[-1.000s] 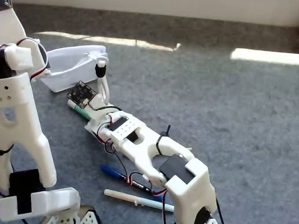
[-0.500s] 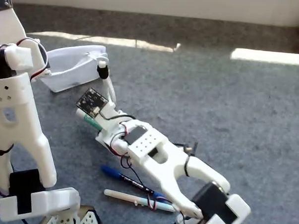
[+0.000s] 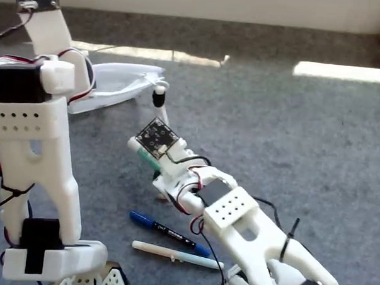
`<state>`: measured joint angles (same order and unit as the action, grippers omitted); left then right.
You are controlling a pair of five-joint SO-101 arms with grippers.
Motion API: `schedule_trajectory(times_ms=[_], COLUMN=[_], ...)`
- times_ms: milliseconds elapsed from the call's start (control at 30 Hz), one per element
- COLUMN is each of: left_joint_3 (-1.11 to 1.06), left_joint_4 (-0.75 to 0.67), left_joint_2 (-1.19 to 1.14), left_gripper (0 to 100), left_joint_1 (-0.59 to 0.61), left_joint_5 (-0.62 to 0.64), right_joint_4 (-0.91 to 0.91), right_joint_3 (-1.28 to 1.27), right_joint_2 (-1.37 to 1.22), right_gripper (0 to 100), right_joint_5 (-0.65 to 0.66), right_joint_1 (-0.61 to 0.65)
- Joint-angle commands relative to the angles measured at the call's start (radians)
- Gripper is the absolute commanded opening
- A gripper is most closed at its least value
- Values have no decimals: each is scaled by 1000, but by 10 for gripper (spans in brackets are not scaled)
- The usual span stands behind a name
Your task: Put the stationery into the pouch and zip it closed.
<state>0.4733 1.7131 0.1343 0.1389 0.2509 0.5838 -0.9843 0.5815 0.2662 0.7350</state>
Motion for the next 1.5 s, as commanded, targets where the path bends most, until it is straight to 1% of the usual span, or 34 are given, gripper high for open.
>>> schedule_trajectory(times_ms=[0, 100, 167, 267, 400, 500, 600, 867, 1067, 1200, 1267, 1400, 1467], left_joint_3=[15, 28, 51, 84, 119, 73, 13, -99, -136, -136, -136, -137, -137], left_joint_4=[-41, -38, -34, -8, 38, 40, 37, 34, 34, 34, 34, 34, 34], left_joint_2=[15, 15, 7, 7, 7, 7, 5, 15, 15, 15, 15, 12, 10], left_gripper=[7, 7, 7, 7, 7, 7, 7, 7, 7, 7, 7, 7, 7], left_joint_1=[-74, -76, -81, -84, -84, -84, -82, -79, -68, -27, -18, -18, -18], left_joint_5=[6, 8, 6, -20, -20, -20, -21, -23, -23, -23, -23, -23, -23], right_joint_4=[147, 257, 312, 381, 452, 507, 547, 565, 575, 576, 576, 611, 631], right_joint_3=[7, 7, 7, 5, 5, 5, 5, -102, -142, -157, -157, -153, -148], right_joint_2=[147, 257, 328, 407, 463, 470, 470, 470, 470, 470, 469, 469, 470], right_gripper=[19, 19, 19, 19, 19, 19, 19, 20, 22, 25, 43, 132, 142], right_joint_5=[-12, -117, -152, -163, -184, -180, -175, -169, -66, -41, -41, -48, -48], right_joint_1=[-47, -88, -114, -157, -234, -298, -335, -308, -309, -306, -306, -306, -306])
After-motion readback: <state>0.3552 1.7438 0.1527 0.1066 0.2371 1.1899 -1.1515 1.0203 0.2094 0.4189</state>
